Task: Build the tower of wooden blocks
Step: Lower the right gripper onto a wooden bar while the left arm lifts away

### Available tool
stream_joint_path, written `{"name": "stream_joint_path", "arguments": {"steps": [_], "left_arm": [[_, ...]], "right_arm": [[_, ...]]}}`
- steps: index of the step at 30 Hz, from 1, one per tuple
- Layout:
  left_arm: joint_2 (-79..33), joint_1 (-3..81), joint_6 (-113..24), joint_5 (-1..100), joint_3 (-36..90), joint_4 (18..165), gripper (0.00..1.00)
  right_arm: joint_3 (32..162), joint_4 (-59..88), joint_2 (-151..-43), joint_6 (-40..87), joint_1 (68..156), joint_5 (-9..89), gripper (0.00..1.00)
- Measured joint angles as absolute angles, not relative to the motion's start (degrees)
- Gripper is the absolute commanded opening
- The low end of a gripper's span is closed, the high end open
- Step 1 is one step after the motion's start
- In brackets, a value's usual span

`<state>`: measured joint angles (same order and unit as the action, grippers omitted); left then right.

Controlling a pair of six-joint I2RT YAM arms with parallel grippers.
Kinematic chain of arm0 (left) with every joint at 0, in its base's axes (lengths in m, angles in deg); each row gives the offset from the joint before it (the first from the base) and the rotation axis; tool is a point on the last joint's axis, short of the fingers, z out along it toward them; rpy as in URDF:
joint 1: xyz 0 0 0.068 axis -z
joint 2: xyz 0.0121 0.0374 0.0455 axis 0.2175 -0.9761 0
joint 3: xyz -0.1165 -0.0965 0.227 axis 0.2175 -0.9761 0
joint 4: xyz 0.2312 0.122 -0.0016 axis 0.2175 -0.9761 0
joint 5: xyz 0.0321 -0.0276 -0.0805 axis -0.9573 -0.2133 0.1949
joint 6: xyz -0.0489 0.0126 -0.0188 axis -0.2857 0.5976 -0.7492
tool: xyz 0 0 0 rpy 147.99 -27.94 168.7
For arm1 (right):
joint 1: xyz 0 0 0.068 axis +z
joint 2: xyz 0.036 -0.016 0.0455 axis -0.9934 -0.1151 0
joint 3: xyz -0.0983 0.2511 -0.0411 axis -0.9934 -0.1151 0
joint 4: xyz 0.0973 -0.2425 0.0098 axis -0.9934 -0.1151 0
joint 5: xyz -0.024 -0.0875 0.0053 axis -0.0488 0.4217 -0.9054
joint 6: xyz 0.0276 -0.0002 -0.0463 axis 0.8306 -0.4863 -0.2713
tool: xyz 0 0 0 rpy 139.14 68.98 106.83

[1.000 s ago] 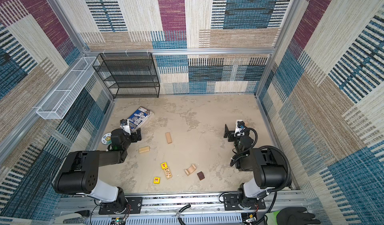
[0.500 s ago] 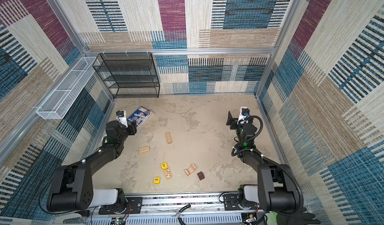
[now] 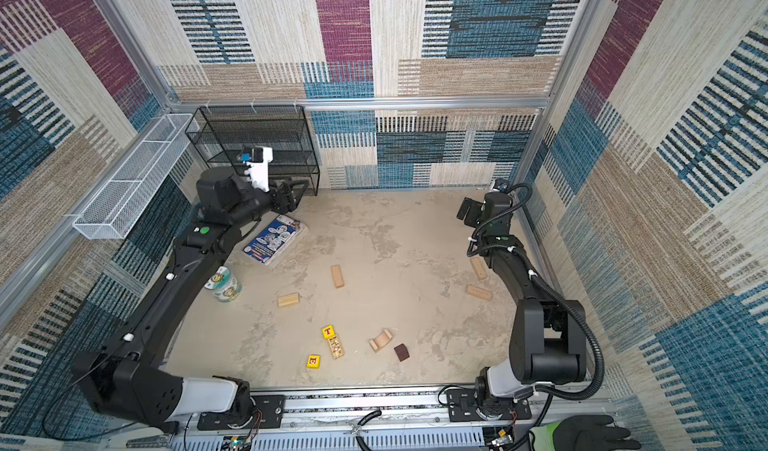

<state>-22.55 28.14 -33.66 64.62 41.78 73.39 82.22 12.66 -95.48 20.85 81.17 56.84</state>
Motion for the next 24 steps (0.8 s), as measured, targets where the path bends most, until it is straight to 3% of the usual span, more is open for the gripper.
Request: {"name": "stream_joint_path", "arguments": {"steps": [6, 11, 13, 19, 22, 24], "left_arm": [[-27.93, 35.59, -27.3, 60.84, 46.92, 57.37, 0.74], [-30.53, 36.09, -27.32, 54.09, 47.9, 47.12, 0.69], [-30.11, 36.11, -27.47, 51.95, 48.8, 45.22, 0.63], [-23.95, 36.2, -27.76, 47.75, 45.08, 45.41, 0.63], [-20.61, 36.22, -27.45, 48.23, 42.15, 46.79, 0.65], [-18.81, 36.27, -26.55, 49.13, 40.73, 47.95, 0.75]], "right_arm": [[82.26, 7.31, -96.88, 24.31, 80.85, 53.76, 0.96], [79.62, 5.98, -97.47, 25.14, 80.02, 48.17, 0.92], [77.48, 5.91, -97.36, 25.12, 79.97, 46.59, 0.88], [74.18, 5.23, -98.71, 23.61, 79.38, 44.8, 0.71], [73.3, 5.15, -100.22, 23.41, 78.99, 44.65, 0.67], [73.13, 5.06, -101.09, 23.15, 78.86, 44.67, 0.66]]}}
